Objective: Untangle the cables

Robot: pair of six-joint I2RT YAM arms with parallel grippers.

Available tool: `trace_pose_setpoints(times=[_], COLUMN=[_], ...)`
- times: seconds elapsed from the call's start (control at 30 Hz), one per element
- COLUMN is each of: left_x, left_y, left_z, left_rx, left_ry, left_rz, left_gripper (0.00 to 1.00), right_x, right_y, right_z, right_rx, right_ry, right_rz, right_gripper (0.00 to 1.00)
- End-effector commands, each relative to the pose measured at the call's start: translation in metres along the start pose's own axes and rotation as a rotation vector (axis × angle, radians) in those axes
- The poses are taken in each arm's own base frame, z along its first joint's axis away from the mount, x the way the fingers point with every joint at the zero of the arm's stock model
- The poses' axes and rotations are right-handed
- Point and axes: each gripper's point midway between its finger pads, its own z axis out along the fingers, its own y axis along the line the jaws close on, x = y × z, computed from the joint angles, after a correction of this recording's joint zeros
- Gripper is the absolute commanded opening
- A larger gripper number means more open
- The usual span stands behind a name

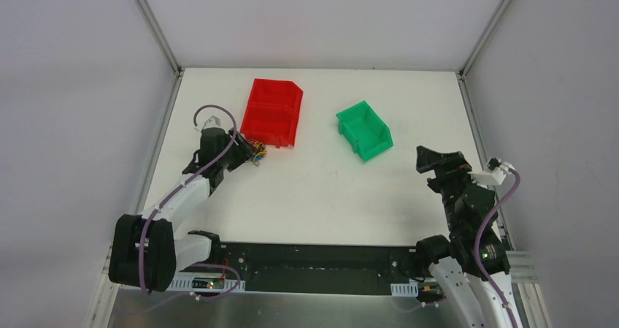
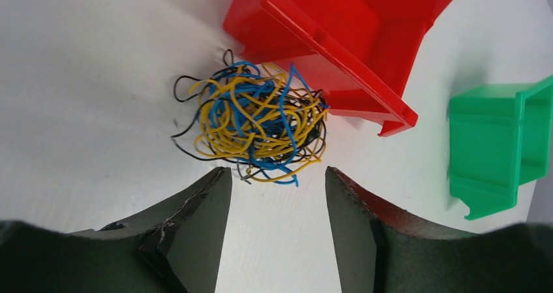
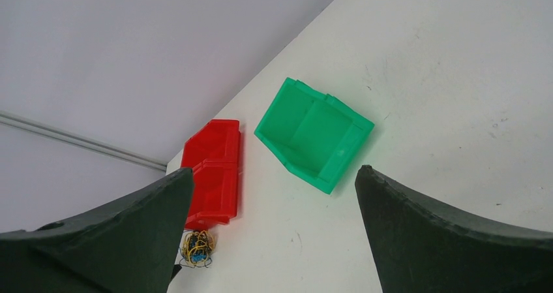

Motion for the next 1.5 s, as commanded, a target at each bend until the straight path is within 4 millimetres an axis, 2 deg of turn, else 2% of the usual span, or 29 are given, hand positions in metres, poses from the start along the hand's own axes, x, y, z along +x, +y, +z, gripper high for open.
trace_pose_setpoints(times=[0.0,0.17,0.2,0.3,0.33,0.43,0.53,0.63,0.7,0.73,0.97,1.17,1.33,1.47], left_x=[-0.010,-0.007,-0.007,-0.002,-0.001,-0.004,-0.004,0.009,0.020,0.026,0.053,0.065,0.071,0.085], left_y=[-0.025,-0.017,-0.016,-0.013,-0.013,-0.016,-0.033,-0.064,-0.084,-0.092,-0.146,-0.194,-0.218,-0.236], left_z=[0.009,0.020,0.022,0.028,0.028,0.020,0.003,-0.013,-0.023,-0.027,-0.059,-0.086,-0.094,-0.094], left_rx=[0.043,-0.010,-0.019,-0.038,-0.044,-0.031,0.048,0.189,0.284,0.313,0.525,0.665,0.710,0.803], left_ry=[-0.027,-0.008,-0.001,0.039,0.049,0.033,0.021,0.060,0.089,0.099,0.169,0.238,0.231,0.287], left_rz=[0.108,0.119,0.122,0.138,0.141,0.141,0.128,0.154,0.196,0.216,0.338,0.362,0.395,0.454], left_gripper=[0.54,0.48,0.38,0.02,0.00,0.00,0.00,0.00,0.00,0.00,0.00,0.00,0.00,0.00], right_x=[-0.007,-0.006,-0.006,-0.006,-0.005,-0.004,0.005,0.026,0.048,0.059,0.101,0.124,0.148,0.168], right_y=[0.012,0.012,0.012,0.013,0.013,0.013,0.018,0.038,0.052,0.054,0.071,0.078,0.081,0.082], right_z=[0.000,0.000,0.000,0.001,0.000,0.001,0.004,0.010,0.012,0.015,0.022,0.025,0.029,0.030], right_rx=[-0.038,-0.040,-0.041,-0.042,-0.042,-0.044,-0.075,-0.183,-0.252,-0.257,-0.360,-0.410,-0.415,-0.414], right_ry=[-0.017,-0.014,-0.012,-0.009,-0.008,-0.003,0.032,0.135,0.259,0.319,0.535,0.615,0.668,0.716], right_rz=[0.015,0.013,0.014,0.013,0.014,0.013,0.003,-0.028,-0.053,-0.064,-0.065,-0.073,-0.115,-0.167], right_gripper=[0.99,0.99,0.99,0.99,0.99,0.99,0.99,1.00,0.99,0.99,0.96,0.95,0.93,0.85])
